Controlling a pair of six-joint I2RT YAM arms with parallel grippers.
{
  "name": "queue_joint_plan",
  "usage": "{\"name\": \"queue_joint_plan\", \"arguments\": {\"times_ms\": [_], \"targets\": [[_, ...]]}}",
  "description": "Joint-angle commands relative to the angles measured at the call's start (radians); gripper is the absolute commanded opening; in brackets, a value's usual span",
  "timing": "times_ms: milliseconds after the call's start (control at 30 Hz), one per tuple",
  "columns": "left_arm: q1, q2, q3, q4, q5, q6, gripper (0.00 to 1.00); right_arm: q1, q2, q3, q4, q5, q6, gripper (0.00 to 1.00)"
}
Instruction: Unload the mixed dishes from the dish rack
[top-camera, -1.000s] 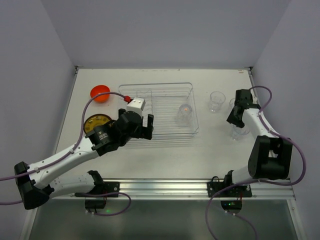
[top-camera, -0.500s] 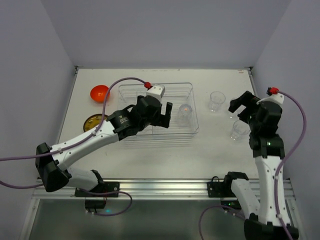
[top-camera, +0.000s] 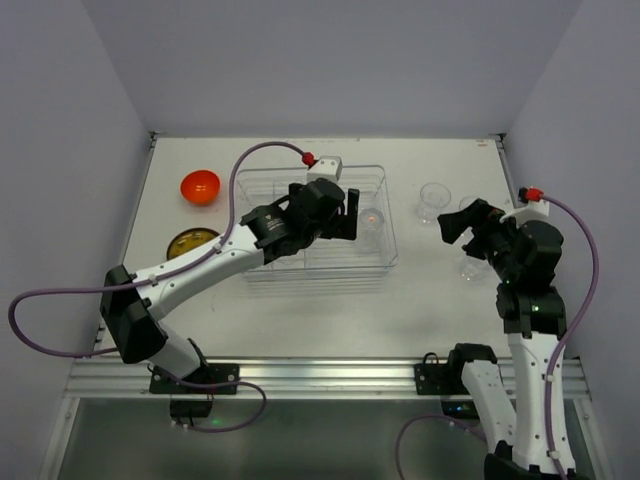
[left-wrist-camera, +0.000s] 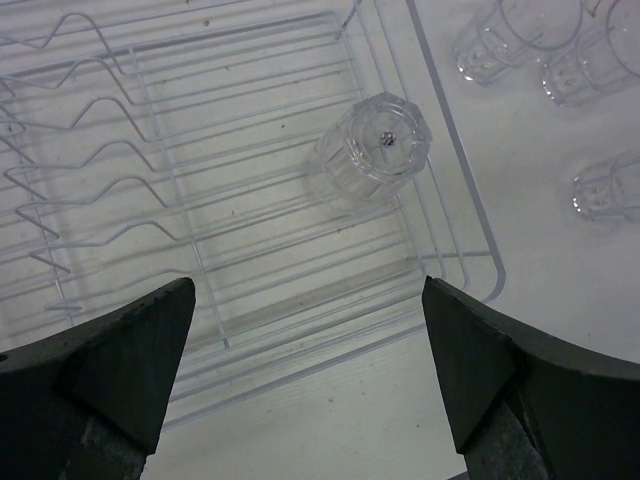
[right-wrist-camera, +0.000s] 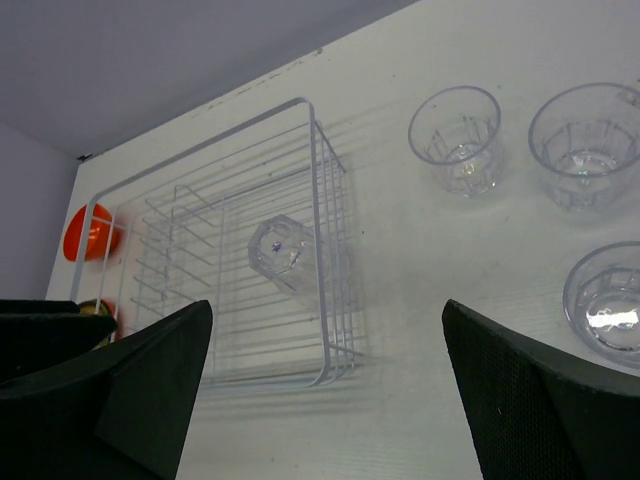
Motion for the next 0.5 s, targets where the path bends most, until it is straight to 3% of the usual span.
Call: {"name": "queue_joint_plan", "arguments": {"times_ms": [0, 267, 467], "targets": [[0.008, 0.011, 0.063, -0.025, -0.063, -0.066, 1.0, 0.001, -0.037, -0.023, 0.036, 0.01, 0.003, 0.99], [0.048, -0.007, 0.032, -0.018, -0.054, -0.045, 1.0, 0.001, -0.034, -0.035, 0.052, 0.047, 0.055, 0.99], [0.083, -0.013, -0.005, 0.045, 0.047, -0.052, 1.0, 0.001, -0.066, -0.044, 0.05, 0.081, 0.038, 0.99]]}}
